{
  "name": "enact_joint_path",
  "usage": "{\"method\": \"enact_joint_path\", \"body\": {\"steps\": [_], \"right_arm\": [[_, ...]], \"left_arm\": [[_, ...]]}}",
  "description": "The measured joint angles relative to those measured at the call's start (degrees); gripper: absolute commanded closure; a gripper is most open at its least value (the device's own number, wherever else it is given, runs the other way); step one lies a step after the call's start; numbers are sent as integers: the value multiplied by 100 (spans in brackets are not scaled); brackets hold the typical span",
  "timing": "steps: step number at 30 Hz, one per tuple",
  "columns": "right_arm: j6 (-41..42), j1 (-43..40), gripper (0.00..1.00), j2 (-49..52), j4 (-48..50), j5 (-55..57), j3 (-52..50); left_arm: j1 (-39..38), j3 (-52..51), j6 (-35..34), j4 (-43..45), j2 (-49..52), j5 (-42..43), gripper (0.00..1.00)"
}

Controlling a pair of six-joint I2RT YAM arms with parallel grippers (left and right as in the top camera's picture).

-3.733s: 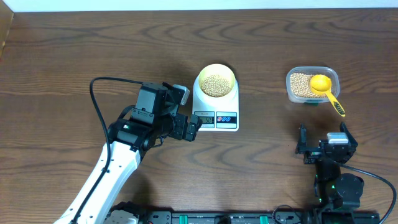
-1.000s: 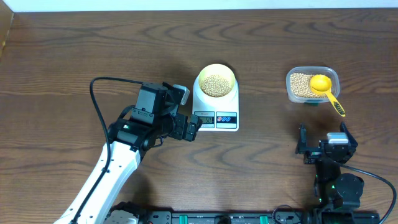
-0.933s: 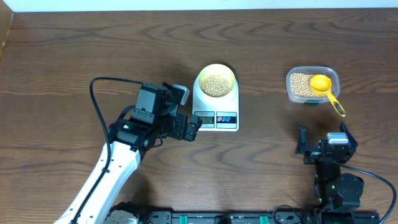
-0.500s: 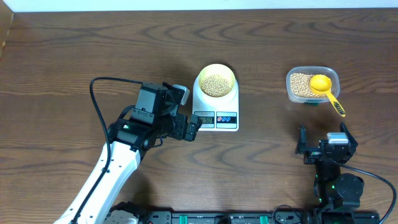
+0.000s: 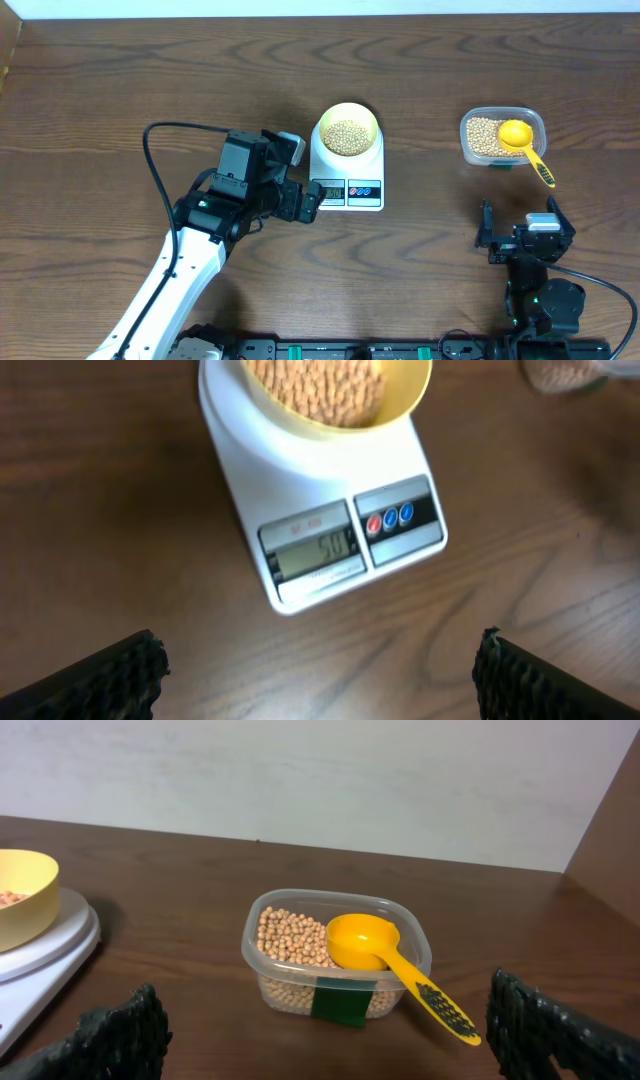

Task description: Scoop item into bowl and weigh 50g on scale

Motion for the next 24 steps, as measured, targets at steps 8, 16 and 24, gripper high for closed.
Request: {"method": "enact_joint_path", "body": {"steps": [8, 16, 24], "right_arm": [[0, 4, 1, -2, -2, 0, 0], [0, 4, 1, 0, 0, 2, 0], [0, 4, 1, 0, 0, 2, 0]], "left_arm": [[0, 0, 2, 79, -33, -9, 0], [-4, 0, 433, -304, -887, -780, 0], [2, -50, 796, -516, -1552, -1545, 0]]}}
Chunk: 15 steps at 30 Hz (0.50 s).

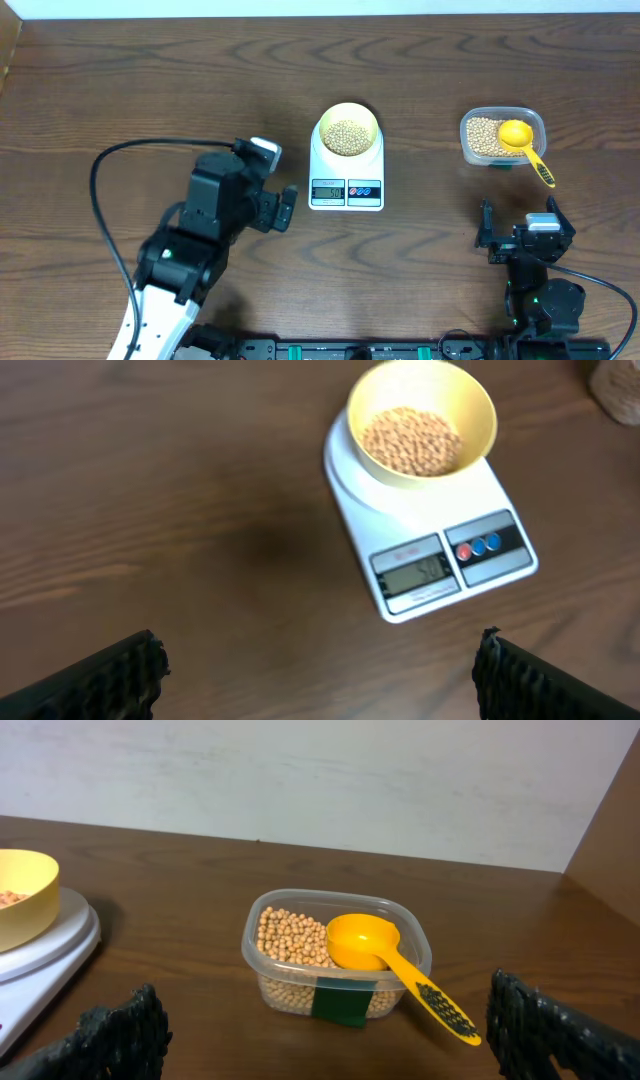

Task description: Scoop item into bowl and weigh 50g on scale

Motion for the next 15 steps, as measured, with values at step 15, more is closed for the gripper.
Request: {"method": "enact_joint_path", "body": {"steps": [15], "right_arm": [[0, 0, 1, 0, 0, 0, 0]], "left_arm": [[704, -813, 103, 511, -1364, -251, 0]]}}
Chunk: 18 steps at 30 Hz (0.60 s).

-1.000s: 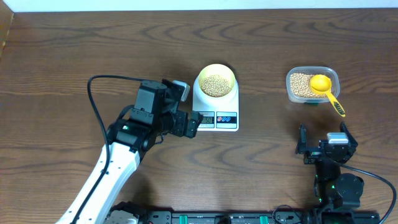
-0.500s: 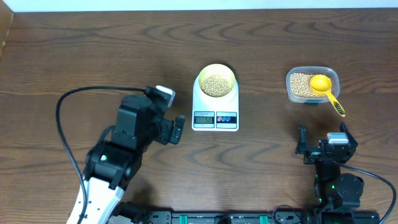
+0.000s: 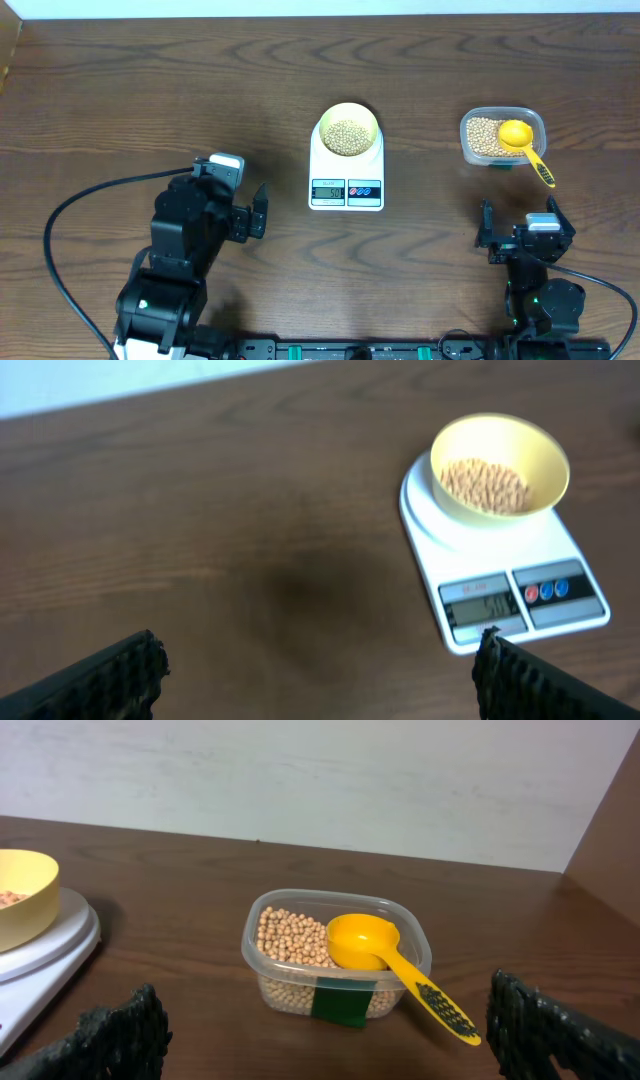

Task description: Scoop item into bowl and weigh 50g on scale

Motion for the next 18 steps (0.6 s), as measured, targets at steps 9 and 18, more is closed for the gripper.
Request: {"method": "enact_joint_path", "body": {"steps": [9, 18], "right_arm": [[0, 0, 1, 0, 0, 0, 0], [0, 0, 1, 0, -2, -2, 0]], "left_arm": [[177, -1091, 2, 1176, -870, 0, 0], [382, -2000, 2, 2184, -1792, 7, 0]]}}
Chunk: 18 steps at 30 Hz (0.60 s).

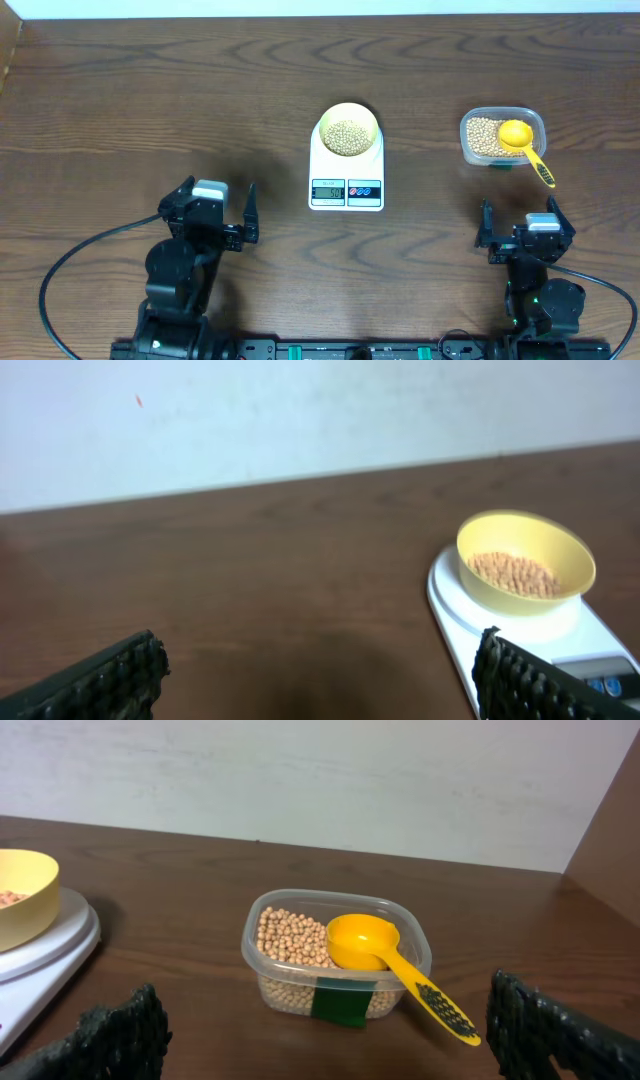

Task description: Scoop item into bowl and weigh 50g on scale

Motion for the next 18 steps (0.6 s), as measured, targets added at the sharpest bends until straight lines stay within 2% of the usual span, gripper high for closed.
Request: {"method": "enact_joint_path", "body": {"steps": [10, 18], "right_arm": [[0, 0, 1, 0, 2, 2, 0], [0, 0, 1, 0, 2, 2, 0]], "left_arm": [[466, -920, 0, 1097, -693, 400, 0], [490, -1423, -2, 1545, -1220, 468, 0]]}}
